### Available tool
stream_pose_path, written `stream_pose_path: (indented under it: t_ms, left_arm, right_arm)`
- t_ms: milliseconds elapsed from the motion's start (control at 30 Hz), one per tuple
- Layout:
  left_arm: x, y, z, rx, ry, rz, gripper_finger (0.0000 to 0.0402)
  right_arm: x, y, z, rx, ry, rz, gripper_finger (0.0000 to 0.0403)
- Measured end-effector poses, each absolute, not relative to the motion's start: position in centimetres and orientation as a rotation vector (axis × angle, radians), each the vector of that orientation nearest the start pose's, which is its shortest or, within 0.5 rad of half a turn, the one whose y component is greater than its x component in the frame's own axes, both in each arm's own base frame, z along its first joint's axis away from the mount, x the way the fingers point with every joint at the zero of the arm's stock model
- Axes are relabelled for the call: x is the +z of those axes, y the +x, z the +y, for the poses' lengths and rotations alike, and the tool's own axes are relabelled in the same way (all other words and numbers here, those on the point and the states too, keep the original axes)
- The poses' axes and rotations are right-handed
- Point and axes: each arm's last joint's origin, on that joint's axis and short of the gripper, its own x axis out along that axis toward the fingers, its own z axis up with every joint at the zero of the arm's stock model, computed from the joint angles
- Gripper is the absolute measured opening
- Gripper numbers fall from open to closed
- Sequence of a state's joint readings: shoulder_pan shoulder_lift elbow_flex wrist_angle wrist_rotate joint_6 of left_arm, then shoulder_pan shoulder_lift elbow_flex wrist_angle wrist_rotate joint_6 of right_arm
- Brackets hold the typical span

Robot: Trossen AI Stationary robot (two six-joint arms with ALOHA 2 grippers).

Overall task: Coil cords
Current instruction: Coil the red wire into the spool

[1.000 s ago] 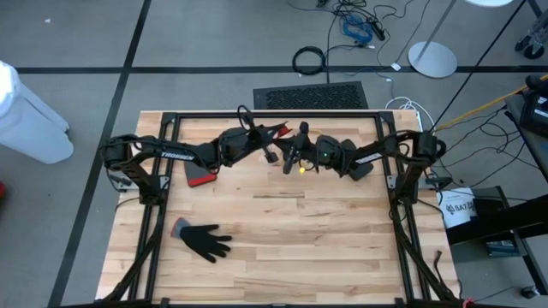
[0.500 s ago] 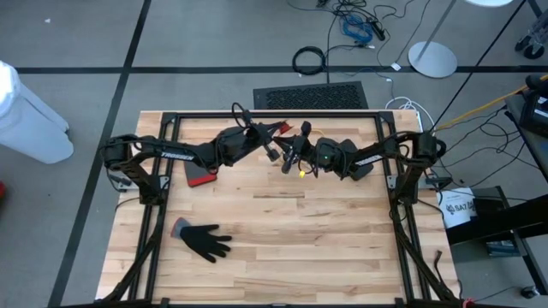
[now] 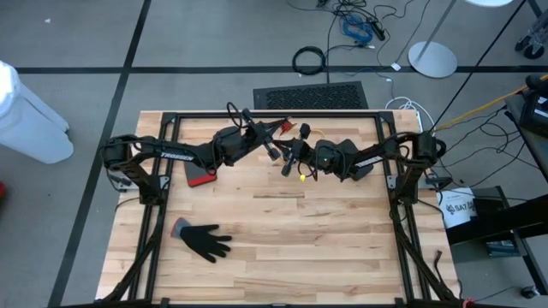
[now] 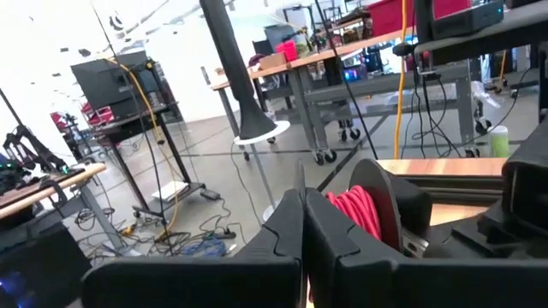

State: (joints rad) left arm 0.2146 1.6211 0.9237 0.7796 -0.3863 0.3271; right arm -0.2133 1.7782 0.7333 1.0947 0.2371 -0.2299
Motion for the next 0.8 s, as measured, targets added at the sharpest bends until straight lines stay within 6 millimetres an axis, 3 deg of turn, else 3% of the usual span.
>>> stream_pose_path:
  t_ms: [333, 800]
  left_arm:
    - [28.0, 33.2, 8.7, 0.542, 0.307, -0.005, 0.0000]
    - [28.5, 32.2, 10.7, 0.154, 0.119, -0.052, 0.0000]
  right_arm:
    - [17.0, 32.5, -7.5, -0.440, -0.210, 0.047, 0.0008]
    - [15.5, 29.9, -6.2, -0.374, -0.202, -0.021, 0.0006]
